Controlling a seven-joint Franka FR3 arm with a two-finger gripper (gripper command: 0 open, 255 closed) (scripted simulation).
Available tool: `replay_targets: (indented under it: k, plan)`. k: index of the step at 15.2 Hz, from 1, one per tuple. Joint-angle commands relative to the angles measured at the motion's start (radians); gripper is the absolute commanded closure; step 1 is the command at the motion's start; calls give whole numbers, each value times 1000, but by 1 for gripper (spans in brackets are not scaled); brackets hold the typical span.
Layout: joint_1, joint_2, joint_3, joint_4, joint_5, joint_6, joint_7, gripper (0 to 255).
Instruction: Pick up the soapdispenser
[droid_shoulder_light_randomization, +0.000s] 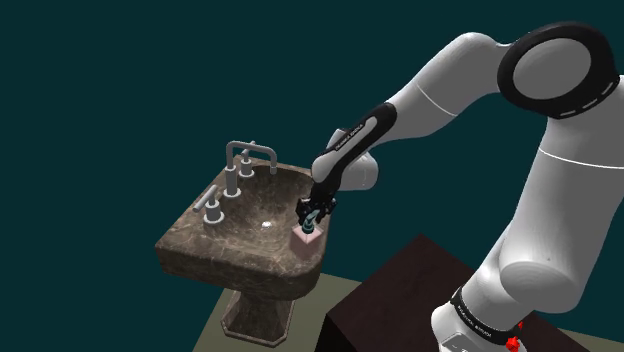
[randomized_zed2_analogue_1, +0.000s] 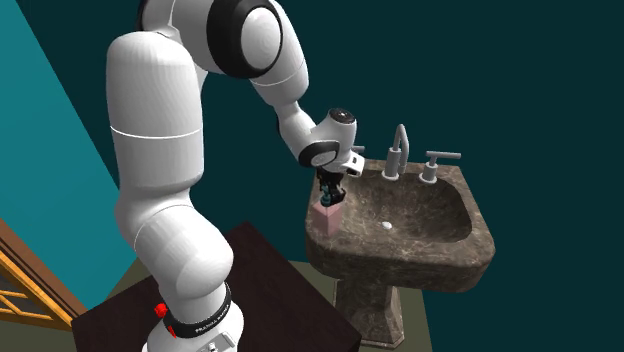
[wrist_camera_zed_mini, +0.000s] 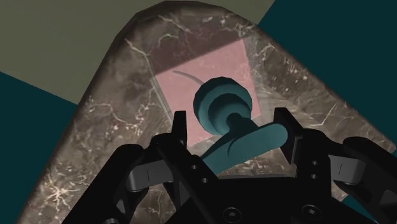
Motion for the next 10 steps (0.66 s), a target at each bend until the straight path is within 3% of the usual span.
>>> replay_targets:
  k: [1,10]
  plan:
    - [5,-29,-9,-4,-18,-24,19,255]
    - [13,-126,-30,-9,-83,-114,82,255]
